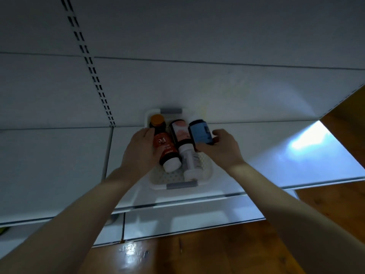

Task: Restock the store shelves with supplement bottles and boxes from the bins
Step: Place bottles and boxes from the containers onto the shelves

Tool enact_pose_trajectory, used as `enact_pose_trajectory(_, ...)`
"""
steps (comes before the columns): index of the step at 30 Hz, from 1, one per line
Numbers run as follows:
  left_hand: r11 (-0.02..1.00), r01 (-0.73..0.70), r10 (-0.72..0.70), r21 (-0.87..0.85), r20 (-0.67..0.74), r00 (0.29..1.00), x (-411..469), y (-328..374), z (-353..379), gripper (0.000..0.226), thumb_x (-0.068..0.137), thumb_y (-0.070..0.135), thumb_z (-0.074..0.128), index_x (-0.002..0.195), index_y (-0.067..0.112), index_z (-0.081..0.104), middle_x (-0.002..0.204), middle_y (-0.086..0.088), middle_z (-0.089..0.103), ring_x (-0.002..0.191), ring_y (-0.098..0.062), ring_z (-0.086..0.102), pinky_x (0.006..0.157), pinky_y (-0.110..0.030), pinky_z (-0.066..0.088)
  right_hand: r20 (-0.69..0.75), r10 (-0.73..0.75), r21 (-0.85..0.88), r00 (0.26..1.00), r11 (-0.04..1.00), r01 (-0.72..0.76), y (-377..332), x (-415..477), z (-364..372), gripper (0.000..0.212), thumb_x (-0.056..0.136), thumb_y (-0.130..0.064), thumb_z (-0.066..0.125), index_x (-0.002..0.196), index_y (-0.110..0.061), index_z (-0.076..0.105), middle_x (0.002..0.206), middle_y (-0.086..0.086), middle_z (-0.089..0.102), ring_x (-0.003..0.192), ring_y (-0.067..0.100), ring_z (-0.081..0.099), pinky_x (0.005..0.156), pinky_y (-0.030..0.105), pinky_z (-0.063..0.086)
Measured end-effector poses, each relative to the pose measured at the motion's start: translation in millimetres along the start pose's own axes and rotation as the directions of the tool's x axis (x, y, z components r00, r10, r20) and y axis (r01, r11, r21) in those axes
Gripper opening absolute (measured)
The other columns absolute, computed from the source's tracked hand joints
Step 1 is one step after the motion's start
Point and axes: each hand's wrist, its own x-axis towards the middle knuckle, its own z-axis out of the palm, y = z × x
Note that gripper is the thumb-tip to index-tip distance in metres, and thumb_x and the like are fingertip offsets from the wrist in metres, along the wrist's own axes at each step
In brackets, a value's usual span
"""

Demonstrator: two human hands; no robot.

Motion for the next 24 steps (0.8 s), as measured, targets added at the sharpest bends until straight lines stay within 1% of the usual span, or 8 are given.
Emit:
enact_pose_trajectory(2, 1.0, 0.022, -0.02, 0.021, -0.055, 0.998, 23, 1, 7, 0.055, 0.089, 0.026, 0.06, 0.133, -0.001, 0.042, 0.13, -0.023, 0.048, 0.119, -0.035, 0.042, 0.098, -0.041, 0.035, -0.004, -0.024, -0.001, 1.0, 1.0, 0.024, 10, -12, 2, 0.049, 0.077, -0.025, 0.07, 0.121, -0.01, 0.053, 0.114, 0.007, 0.063, 0.102, 0.021, 0.06, 0.08, 0.025, 0.045)
enact_pose_trajectory(4, 0.997, 0.039, -0.031, 0.072, -0.102, 0.994, 42, 2, 12, 0.055, 0.087, 0.027, 0.061, 0.132, 0.0, 0.044, 0.129, -0.022, 0.047, 0.118, -0.035, 0.041, 0.096, -0.04, 0.035, -0.019, -0.063, 0.006, 0.998, 0.998, 0.063, 22, -22, 9, 0.037, 0.075, -0.025, 0.07, 0.109, -0.016, 0.058, 0.105, 0.004, 0.064, 0.091, 0.017, 0.061, 0.071, 0.023, 0.047)
enact_pose_trajectory(7, 0.986, 0.082, -0.061, 0.143, -0.141, 0.988, 59, 0, 17, 0.054, 0.086, 0.03, 0.062, 0.13, 0.002, 0.045, 0.129, -0.022, 0.043, 0.119, -0.035, 0.037, 0.094, -0.041, 0.036, -0.064, -0.111, 0.065, 0.992, 0.991, 0.115, 38, -31, 16, 0.04, 0.073, -0.026, 0.072, 0.109, -0.025, 0.055, 0.101, -0.004, 0.058, 0.081, 0.005, 0.055, 0.06, 0.005, 0.038)
enact_pose_trajectory(10, 0.97, 0.129, -0.103, 0.207, -0.13, 0.986, 69, -7, 20, 0.054, 0.084, 0.033, 0.065, 0.126, 0.003, 0.05, 0.125, -0.022, 0.043, 0.115, -0.035, 0.038, 0.091, -0.042, 0.038, -0.089, -0.156, 0.098, 0.984, 0.982, 0.164, 46, -32, 17, 0.039, 0.072, -0.024, 0.072, 0.107, -0.03, 0.054, 0.095, -0.012, 0.052, 0.076, -0.005, 0.051, 0.06, -0.001, 0.037)
enact_pose_trajectory(13, 0.96, 0.135, -0.108, 0.246, -0.12, 0.987, 75, -11, 23, 0.051, 0.083, 0.032, 0.066, 0.124, 0.005, 0.053, 0.124, -0.021, 0.041, 0.113, -0.035, 0.038, 0.089, -0.042, 0.038, -0.097, -0.176, 0.092, 0.98, 0.979, 0.185, 48, -27, 17, 0.037, 0.073, -0.026, 0.071, 0.102, -0.035, 0.051, 0.092, -0.017, 0.05, 0.077, -0.008, 0.05, 0.06, -0.001, 0.038)
enact_pose_trajectory(16, 0.961, 0.158, -0.125, 0.227, -0.151, 0.981, 77, -10, 25, 0.049, 0.083, 0.031, 0.066, 0.124, 0.006, 0.054, 0.123, -0.021, 0.041, 0.113, -0.035, 0.038, 0.089, -0.04, 0.037, -0.1, -0.179, 0.085, 0.979, 0.978, 0.188, 49, -24, 17, 0.037, 0.073, -0.027, 0.071, 0.104, -0.035, 0.052, 0.097, -0.014, 0.053, 0.08, -0.007, 0.051, 0.061, 0.004, 0.039)
enact_pose_trajectory(21, 0.966, 0.174, -0.14, 0.19, -0.18, 0.974, 81, -13, 27, 0.049, 0.079, 0.034, 0.07, 0.119, 0.006, 0.058, 0.122, -0.021, 0.042, 0.111, -0.035, 0.038, 0.09, -0.037, 0.033, -0.095, -0.182, 0.099, 0.979, 0.977, 0.191, 48, -21, 18, 0.04, 0.074, -0.026, 0.07, 0.109, -0.031, 0.054, 0.097, -0.013, 0.051, 0.08, -0.006, 0.05, 0.065, 0.005, 0.039)
enact_pose_trajectory(24, 0.989, 0.14, -0.127, 0.046, -0.219, 0.967, 80, -15, 28, 0.049, 0.074, 0.028, 0.075, 0.112, 0.002, 0.059, 0.119, -0.021, 0.046, 0.111, -0.034, 0.041, 0.087, -0.035, 0.034, -0.094, -0.173, 0.111, 0.98, 0.977, 0.183, 45, -21, 19, 0.041, 0.074, -0.027, 0.07, 0.112, -0.029, 0.054, 0.097, -0.014, 0.051, 0.081, -0.006, 0.05, 0.065, 0.005, 0.038)
